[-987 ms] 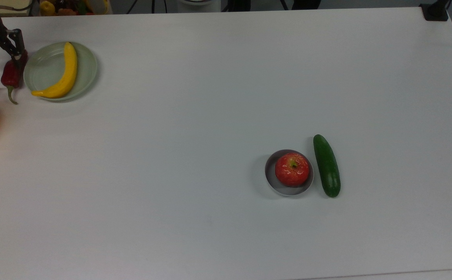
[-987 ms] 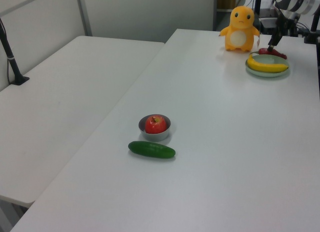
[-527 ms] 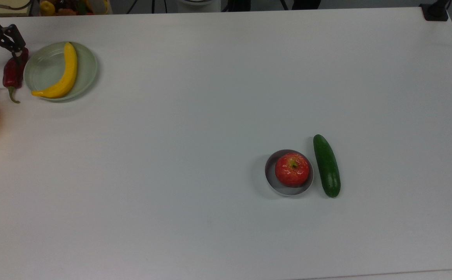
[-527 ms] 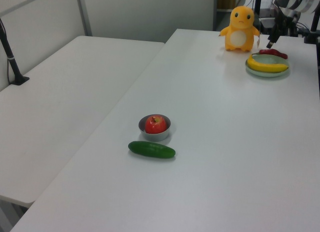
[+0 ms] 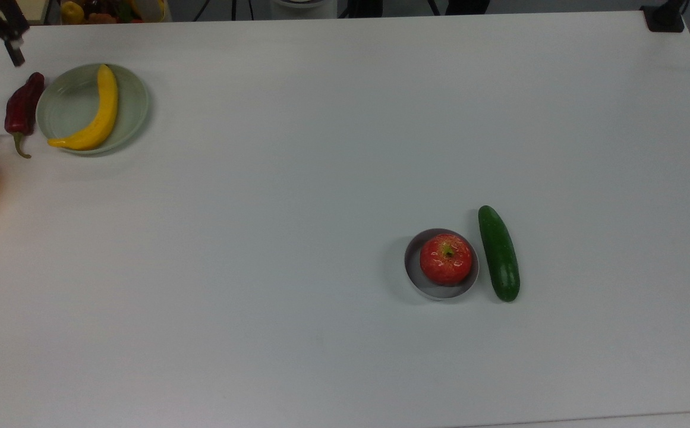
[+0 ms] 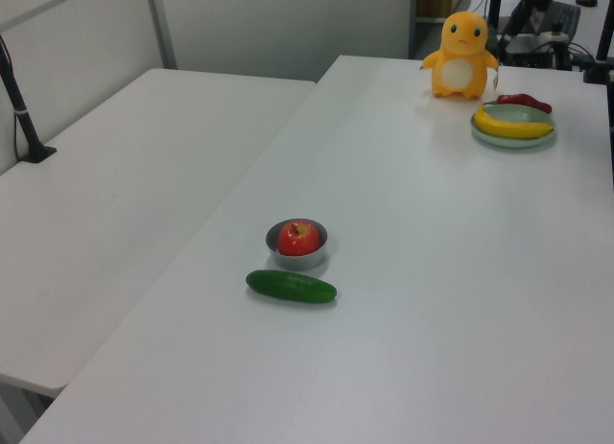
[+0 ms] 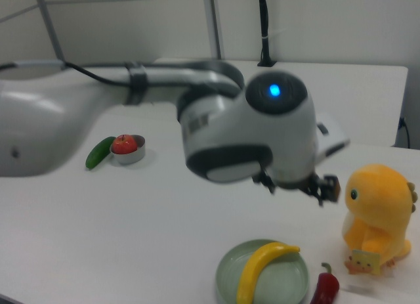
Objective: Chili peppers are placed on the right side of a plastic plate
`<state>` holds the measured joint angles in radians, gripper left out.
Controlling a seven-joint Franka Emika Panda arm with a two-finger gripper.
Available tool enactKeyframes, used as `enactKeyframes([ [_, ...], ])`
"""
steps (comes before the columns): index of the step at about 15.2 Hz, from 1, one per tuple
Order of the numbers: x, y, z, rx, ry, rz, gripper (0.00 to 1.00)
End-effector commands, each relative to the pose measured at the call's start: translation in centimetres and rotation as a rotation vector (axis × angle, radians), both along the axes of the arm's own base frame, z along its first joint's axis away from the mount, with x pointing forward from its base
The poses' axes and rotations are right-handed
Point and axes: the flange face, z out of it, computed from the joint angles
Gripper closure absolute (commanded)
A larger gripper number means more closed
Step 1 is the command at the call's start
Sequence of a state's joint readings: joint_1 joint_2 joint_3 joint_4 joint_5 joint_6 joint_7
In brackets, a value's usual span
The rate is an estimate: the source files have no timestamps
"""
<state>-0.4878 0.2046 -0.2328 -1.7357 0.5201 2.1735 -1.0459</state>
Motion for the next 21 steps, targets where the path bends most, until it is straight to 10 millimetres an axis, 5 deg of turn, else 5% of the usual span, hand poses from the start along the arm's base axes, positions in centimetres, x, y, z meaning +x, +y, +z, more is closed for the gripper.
enactKeyframes([
  [1, 0.2, 4.0, 6.8, 0.073, 0.024, -0.024, 0.0],
  [5, 0.3, 10.4, 14.0, 0.136, 0.087, -0.086, 0.0],
  [10, 0.2, 20.0, 19.3, 0.226, 0.189, -0.071, 0.0],
  [17, 1.6, 36.3, 20.1, 0.211, 0.36, -0.049, 0.0],
  [21, 2.7, 45.8, 16.6, 0.05, 0.441, -0.001, 0.0],
])
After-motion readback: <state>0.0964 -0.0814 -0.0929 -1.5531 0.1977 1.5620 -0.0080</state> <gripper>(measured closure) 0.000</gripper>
